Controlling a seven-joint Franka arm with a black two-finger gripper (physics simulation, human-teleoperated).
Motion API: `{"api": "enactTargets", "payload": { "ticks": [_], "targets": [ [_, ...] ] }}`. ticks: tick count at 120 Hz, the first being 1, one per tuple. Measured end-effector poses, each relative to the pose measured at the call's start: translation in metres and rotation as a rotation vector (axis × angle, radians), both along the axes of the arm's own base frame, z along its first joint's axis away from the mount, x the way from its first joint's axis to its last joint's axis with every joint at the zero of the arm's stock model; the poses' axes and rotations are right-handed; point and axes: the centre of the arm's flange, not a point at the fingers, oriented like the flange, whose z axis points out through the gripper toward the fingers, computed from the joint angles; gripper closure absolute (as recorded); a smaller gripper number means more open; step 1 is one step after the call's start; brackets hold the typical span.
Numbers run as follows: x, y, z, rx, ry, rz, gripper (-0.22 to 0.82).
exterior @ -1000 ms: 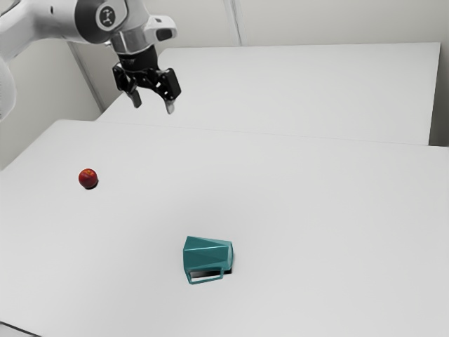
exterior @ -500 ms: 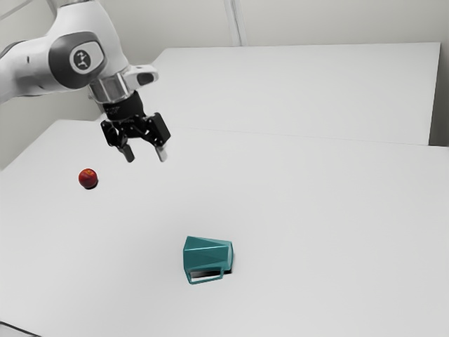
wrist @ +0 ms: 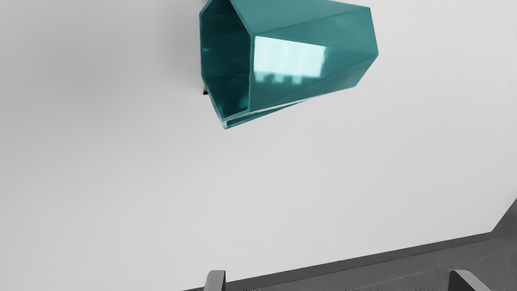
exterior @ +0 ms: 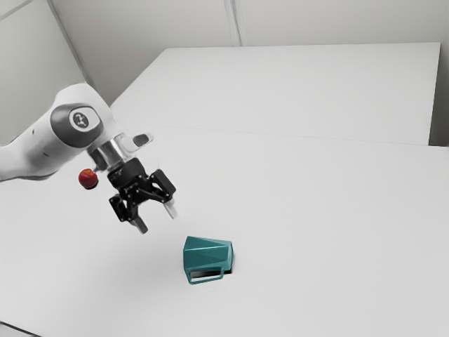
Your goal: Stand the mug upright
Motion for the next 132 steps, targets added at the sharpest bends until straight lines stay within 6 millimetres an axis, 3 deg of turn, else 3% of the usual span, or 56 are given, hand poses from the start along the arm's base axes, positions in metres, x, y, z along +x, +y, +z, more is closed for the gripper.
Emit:
{"api": "enactTargets", "payload": {
  "ticks": [19, 64, 98, 132],
  "targets": [
    [-0.007, 0.001, -0.038, -0.094, -0.046, 0.024, 0.00],
    [-0.012, 0.021, -0.084, -0.173, -0.311, 0.005, 0.00],
    [-0.007, 0.025, -0.129, -0.277, -0.369, 0.067, 0.00],
    [-0.007, 0.018, -0.148, -0.372, -0.401, 0.070, 0.00]
  ]
}}
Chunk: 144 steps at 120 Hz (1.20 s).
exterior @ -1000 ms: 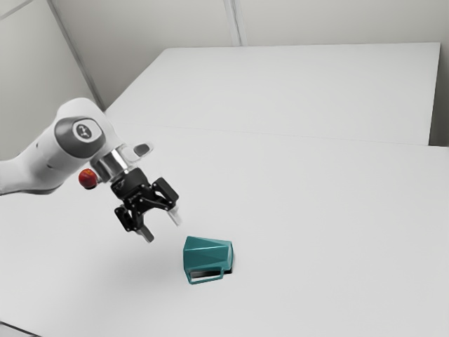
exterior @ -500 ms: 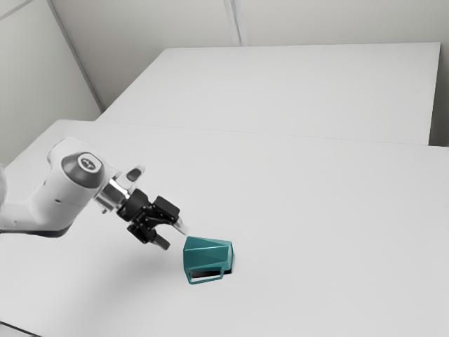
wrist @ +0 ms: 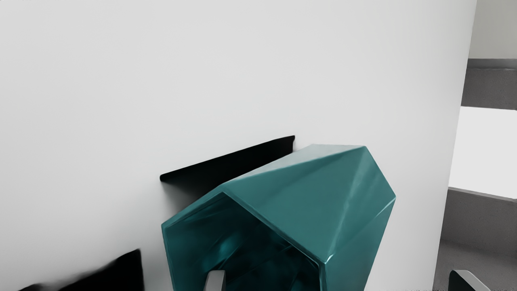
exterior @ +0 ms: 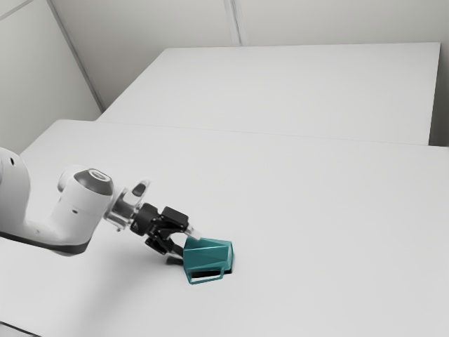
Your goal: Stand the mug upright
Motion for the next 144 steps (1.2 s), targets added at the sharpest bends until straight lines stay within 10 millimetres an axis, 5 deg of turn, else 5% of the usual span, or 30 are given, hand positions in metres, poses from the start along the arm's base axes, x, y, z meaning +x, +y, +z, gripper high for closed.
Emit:
{"api": "enactTargets", "payload": {
  "ticks": [81, 128, 144],
  "targets": [
    [0.002, -0.005, -0.003, -0.089, -0.131, -0.088, 0.66],
    [0.006, -0.013, 0.007, -0.087, -0.211, -0.160, 0.76],
    [0.021, -0.014, 0.036, -0.045, -0.291, -0.214, 0.78]
  ]
}}
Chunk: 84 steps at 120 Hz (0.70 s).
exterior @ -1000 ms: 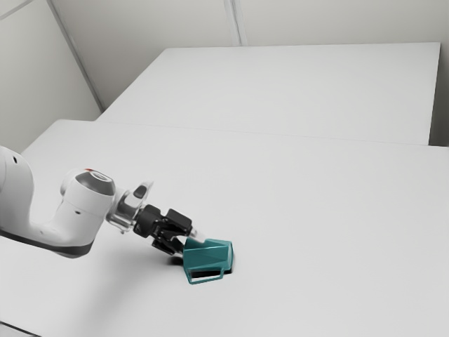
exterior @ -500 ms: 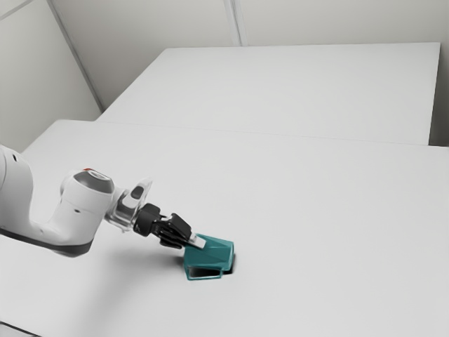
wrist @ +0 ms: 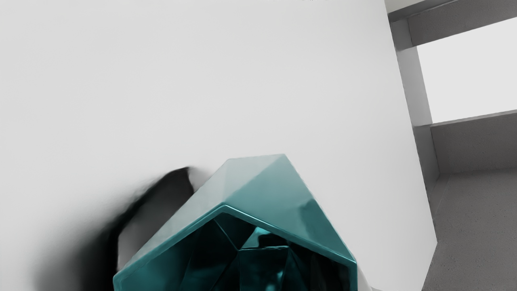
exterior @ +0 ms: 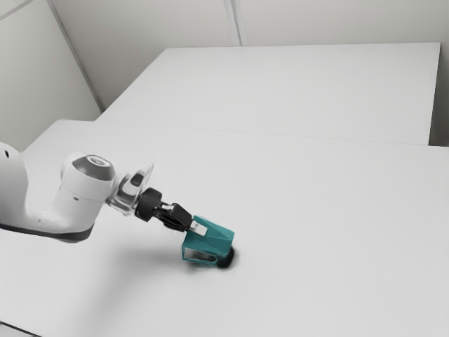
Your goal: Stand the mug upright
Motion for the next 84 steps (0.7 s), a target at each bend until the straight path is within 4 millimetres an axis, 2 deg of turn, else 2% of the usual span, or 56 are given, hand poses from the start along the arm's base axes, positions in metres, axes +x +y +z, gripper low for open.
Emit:
{"api": "enactTargets", "payload": {
  "ticks": [14, 26, 38, 58, 84],
  "targets": [
    [0.015, -0.004, 0.035, 0.109, -0.072, -0.102, 0.78],
    [0.013, -0.007, 0.061, 0.243, -0.110, -0.178, 0.78],
    [0.009, -0.003, 0.077, 0.415, -0.126, -0.239, 0.78],
    [0.015, 0.012, 0.085, 0.696, -0.148, -0.273, 0.79],
    [0.023, -0.002, 0.079, 0.920, -0.175, -0.286, 0.79]
  ]
}}
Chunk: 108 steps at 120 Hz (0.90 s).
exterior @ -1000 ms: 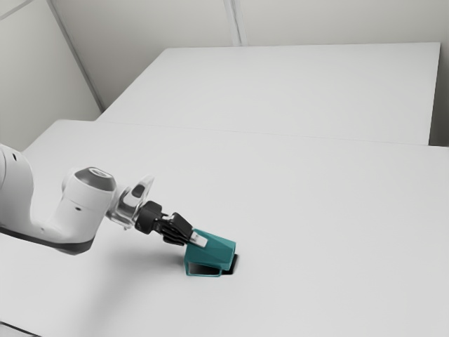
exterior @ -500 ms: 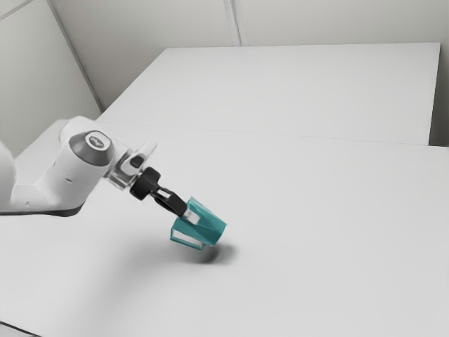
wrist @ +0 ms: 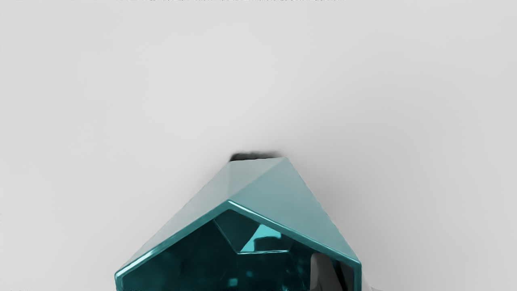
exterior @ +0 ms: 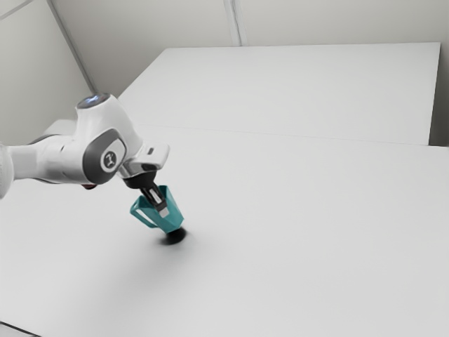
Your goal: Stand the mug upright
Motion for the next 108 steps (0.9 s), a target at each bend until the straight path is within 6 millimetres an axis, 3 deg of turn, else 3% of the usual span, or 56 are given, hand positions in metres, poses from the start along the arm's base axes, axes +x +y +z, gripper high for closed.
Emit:
{"api": "enactTargets", "payload": {
  "ticks": [28, 108],
  "targets": [
    [-0.002, -0.012, -0.007, 0.046, -0.040, 0.078, 0.79],
    [0.003, -0.009, -0.038, 0.048, -0.006, 0.288, 0.78]
  ]
}}
